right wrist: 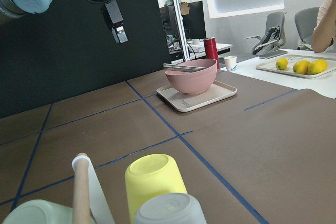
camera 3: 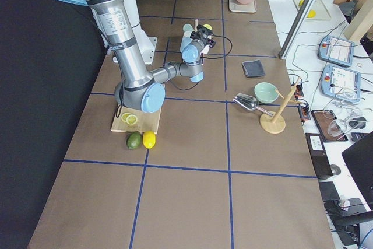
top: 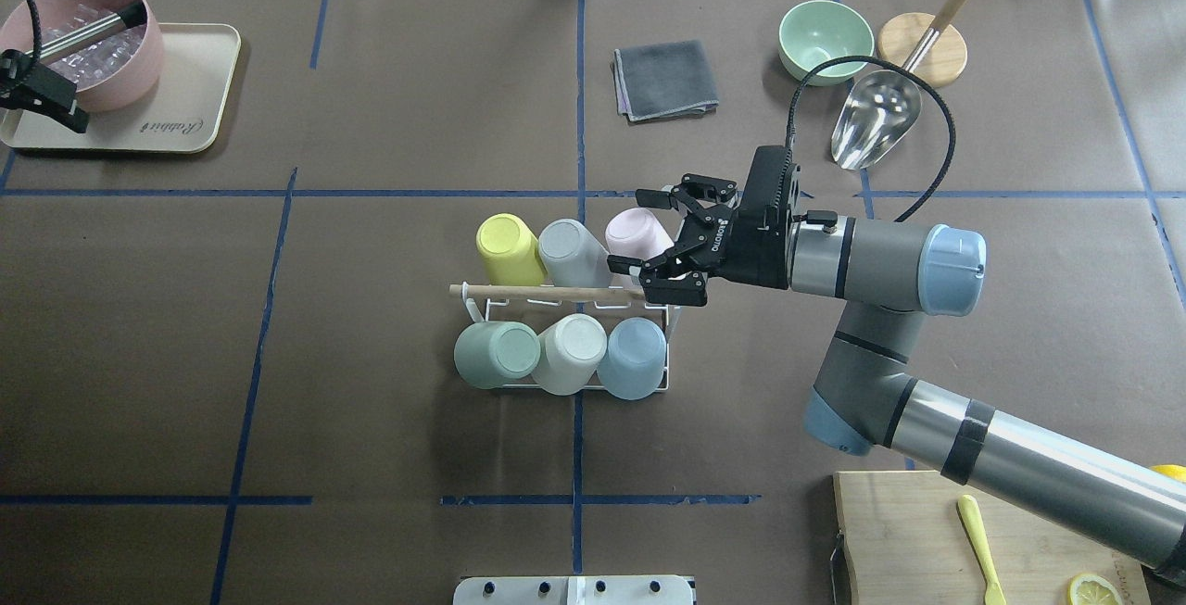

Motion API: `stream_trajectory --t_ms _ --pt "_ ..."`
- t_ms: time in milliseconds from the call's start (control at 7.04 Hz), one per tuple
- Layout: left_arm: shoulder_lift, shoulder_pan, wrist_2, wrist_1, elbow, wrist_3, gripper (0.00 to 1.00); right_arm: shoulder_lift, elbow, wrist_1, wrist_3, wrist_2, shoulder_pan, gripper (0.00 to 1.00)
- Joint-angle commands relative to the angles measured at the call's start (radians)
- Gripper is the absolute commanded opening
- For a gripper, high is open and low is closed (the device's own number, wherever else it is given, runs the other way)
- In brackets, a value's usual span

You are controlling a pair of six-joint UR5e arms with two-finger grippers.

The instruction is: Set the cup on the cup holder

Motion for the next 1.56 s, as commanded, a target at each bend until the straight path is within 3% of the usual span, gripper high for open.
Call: stream_trajectory --t_ms 0,142,284,426,710,852,1136,1420 --pt "0.110 -0.072 0.003 0.009 0.027 0.198 1.00 -0.005 0.021 -0.015 0.015 0.004 0.006 1.00" --pt "0.134 -0.098 0.006 0.016 0.031 0.264 1.00 -0.018 0.104 -0.119 0.072 0.066 0.025 1.00" --pt "0.185 -0.133 0.006 0.013 0.031 0.328 1.00 -0.031 0.242 -0.340 0.157 0.223 0.099 1.00" --pt "0.218 -0.158 0.008 0.015 0.031 0.408 1.00 -0.032 0.308 -0.530 0.187 0.378 0.201 1.00" --pt "0.275 -0.250 -0.005 0.007 0.095 0.525 1.00 -0.080 0.302 -0.706 0.186 0.666 0.445 1.00" --pt "0.275 -0.291 -0.032 0.013 0.135 0.595 1.00 -0.132 0.300 -0.822 0.184 0.756 0.554 1.00" --pt "0.273 -0.325 -0.124 0.000 0.250 0.659 1.00 -0.312 0.285 -0.981 0.181 0.768 0.744 1.00" --pt "0.273 -0.325 -0.123 0.003 0.252 0.657 1.00 -0.376 0.289 -1.182 0.173 0.752 0.860 1.00"
